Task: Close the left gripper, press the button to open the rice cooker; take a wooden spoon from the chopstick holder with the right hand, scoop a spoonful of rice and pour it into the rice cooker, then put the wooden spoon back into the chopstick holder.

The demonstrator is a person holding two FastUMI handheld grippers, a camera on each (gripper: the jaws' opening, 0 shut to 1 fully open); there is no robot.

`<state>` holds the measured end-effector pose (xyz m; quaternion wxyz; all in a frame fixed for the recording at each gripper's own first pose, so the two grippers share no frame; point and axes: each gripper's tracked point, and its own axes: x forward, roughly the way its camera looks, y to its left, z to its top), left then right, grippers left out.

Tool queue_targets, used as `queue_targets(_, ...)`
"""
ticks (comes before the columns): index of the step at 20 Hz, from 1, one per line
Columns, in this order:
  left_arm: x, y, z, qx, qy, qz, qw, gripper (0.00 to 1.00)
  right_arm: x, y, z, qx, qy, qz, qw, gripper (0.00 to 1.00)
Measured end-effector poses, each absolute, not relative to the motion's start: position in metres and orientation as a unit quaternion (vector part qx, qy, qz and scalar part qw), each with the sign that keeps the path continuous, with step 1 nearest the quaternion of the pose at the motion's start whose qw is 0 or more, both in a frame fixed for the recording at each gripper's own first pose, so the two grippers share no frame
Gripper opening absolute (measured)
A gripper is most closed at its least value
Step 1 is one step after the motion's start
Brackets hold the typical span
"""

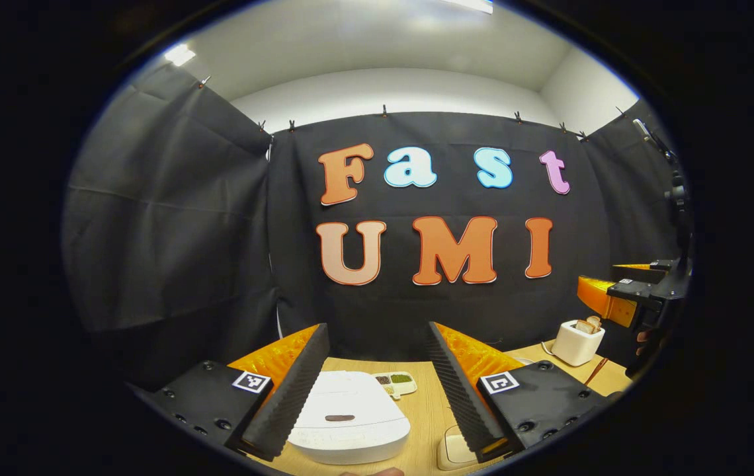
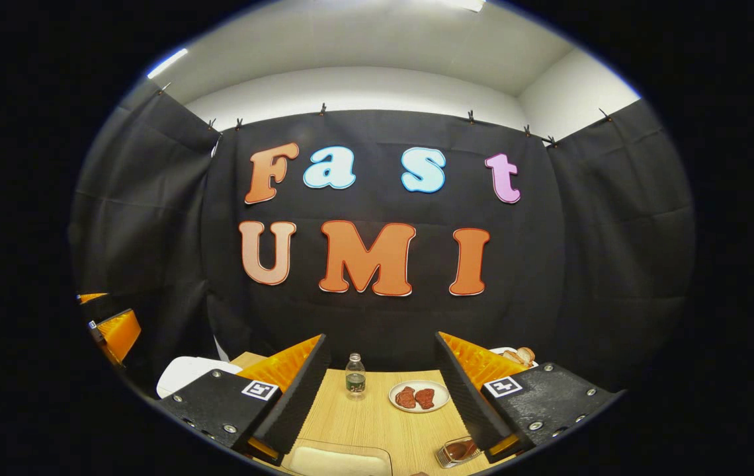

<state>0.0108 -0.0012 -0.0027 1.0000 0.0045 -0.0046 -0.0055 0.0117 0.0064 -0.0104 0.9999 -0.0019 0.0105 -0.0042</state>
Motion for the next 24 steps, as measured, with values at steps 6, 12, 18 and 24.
queue_targets(6, 0.013, 0.002, -0.004, 0.004, -0.003, -0.002, 1.0, 0.99, 0.015, 0.009, -0.015, -0.001, 0.016, -0.003, 1.0, 0.97)
queue_targets(12, 0.017, 0.004, -0.003, 0.006, -0.006, -0.001, 1.0, 0.99, 0.019, 0.013, -0.018, -0.002, 0.018, -0.003, 1.0, 0.97)
queue_targets(18, 0.022, 0.004, -0.005, 0.005, -0.005, 0.008, 1.0, 1.0, 0.024, 0.012, -0.021, -0.01, 0.02, 0.002, 1.0, 0.97)
queue_targets(24, 0.022, -0.005, -0.001, 0.007, -0.013, 0.005, 1.0, 0.99, 0.026, -0.001, -0.03, -0.002, 0.028, -0.002, 1.0, 0.97)
